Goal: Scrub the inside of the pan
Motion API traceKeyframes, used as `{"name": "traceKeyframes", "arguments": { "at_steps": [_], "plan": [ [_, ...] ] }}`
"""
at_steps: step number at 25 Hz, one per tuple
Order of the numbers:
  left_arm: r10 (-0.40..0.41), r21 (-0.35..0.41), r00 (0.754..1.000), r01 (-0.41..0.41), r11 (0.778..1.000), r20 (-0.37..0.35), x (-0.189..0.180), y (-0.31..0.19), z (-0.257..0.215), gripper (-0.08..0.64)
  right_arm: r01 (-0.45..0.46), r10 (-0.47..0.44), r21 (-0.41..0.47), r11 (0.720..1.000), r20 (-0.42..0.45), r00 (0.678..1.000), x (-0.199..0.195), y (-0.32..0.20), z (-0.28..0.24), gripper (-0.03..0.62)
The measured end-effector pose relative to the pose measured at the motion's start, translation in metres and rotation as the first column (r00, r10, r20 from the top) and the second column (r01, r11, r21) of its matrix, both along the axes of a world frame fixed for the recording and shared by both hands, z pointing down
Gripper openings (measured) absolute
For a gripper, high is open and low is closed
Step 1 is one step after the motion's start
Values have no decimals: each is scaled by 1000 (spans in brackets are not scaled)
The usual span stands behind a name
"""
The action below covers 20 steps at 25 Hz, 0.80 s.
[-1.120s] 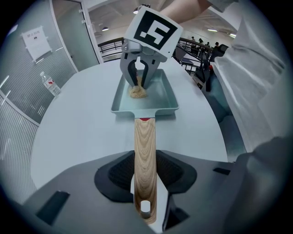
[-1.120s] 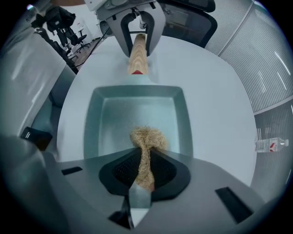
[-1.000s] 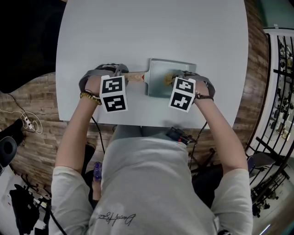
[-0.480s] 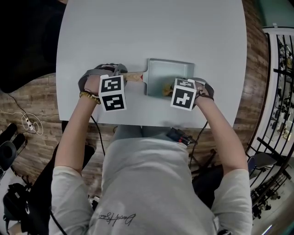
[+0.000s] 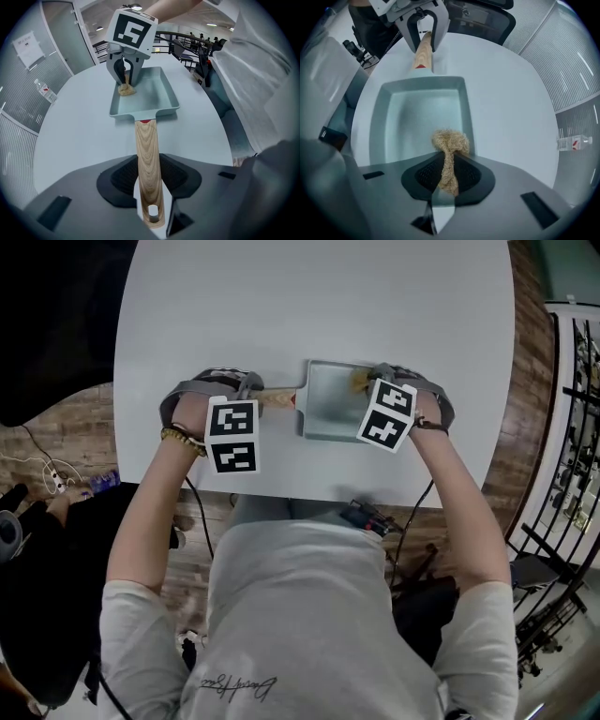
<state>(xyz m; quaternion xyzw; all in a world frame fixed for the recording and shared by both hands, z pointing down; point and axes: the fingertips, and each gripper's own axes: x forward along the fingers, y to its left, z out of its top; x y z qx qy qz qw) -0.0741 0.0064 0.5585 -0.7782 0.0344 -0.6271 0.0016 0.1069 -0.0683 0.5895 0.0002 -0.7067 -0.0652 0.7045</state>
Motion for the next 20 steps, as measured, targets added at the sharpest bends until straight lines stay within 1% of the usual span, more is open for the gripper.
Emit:
{"name": "traceKeyframes", "arguments": {
  "at_steps": [4,8,13,16,20],
  "plan": [
    [-17,1,1000,17,1000,-4,0,-1,-1,146,23,-23,27,999,8,1000,-1,0,-1,72],
    [-38,-5,999,38,999,-8,0,-1,0,146,17,-17,36,999,12,1000,0,1,0,72],
    [-66,1,998,66,998,0,-3,-3,2,146,12,-12,18,1000,17,1000,-1,5,0,72],
    [-64,2,998,64,998,9,-3,-5,3,146,26,-26,4,1000,2,1000,1,16,1,71],
    [-62,3,998,62,998,14,-4,-7,2,146,23,-23,-57,998,1,1000,4,35,-1,71]
  ]
}}
